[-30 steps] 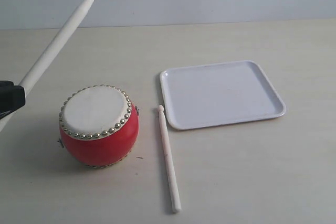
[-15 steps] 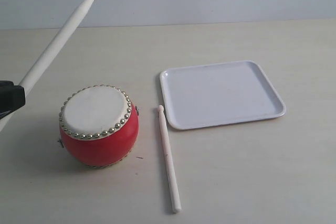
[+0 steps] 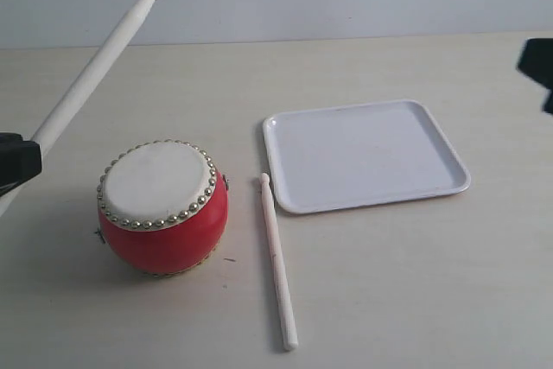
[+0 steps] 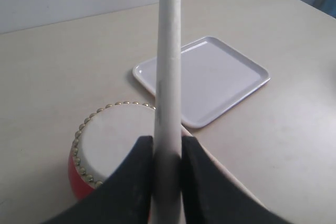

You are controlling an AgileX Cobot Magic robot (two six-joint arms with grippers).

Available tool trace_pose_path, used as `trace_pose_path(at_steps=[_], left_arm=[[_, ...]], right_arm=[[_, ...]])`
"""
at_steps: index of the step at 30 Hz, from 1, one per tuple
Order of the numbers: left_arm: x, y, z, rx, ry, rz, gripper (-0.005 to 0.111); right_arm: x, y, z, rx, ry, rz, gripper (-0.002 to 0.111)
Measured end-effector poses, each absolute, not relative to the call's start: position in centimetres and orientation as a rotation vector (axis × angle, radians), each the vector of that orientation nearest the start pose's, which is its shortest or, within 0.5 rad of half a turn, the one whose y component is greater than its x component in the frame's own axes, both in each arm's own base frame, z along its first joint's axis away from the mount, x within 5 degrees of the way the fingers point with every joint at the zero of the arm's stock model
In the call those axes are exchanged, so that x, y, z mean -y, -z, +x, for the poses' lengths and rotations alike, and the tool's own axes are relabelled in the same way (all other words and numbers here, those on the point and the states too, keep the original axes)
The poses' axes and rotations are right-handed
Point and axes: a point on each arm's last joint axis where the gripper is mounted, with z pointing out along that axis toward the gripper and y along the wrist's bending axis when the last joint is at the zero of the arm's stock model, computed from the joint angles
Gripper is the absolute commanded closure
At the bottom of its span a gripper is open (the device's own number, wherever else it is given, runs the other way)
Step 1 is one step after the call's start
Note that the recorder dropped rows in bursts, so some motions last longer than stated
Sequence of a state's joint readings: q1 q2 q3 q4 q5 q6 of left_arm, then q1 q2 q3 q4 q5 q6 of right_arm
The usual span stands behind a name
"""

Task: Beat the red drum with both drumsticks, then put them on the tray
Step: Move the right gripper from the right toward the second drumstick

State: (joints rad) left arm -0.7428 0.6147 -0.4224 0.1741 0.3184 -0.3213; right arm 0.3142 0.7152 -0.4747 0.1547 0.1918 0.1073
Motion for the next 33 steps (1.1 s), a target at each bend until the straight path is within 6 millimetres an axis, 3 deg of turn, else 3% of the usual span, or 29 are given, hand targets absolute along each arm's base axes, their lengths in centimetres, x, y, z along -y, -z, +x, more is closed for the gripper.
trace_pose_path(at_steps=[7,14,19,26,33], left_arm=[[8.2,-27.6,9.6,-1.951,0.522,0.552,0.107],[8.2,-27.6,9.6,-1.951,0.522,0.552,0.107],[8.2,-27.6,9.6,-1.951,0.522,0.552,0.107],[8.2,-27.6,9.6,-1.951,0.522,0.552,0.107],[8.2,-27.6,9.6,-1.949,0.523,0.552,0.107]], right_arm=[[-9.5,-27.2,18.4,-2.119,-0.435,-0.314,0.108],[-12.0,-22.8,20.3,-2.324,-0.442,-0.373,0.108],[-13.0,-20.1,21.4,-2.438,-0.401,-0.431,0.106],[-13.7,-17.0,22.3,-2.591,-0.388,-0.417,0.088],[-14.0,-15.3,22.8,-2.655,-0.376,-0.398,0.076]])
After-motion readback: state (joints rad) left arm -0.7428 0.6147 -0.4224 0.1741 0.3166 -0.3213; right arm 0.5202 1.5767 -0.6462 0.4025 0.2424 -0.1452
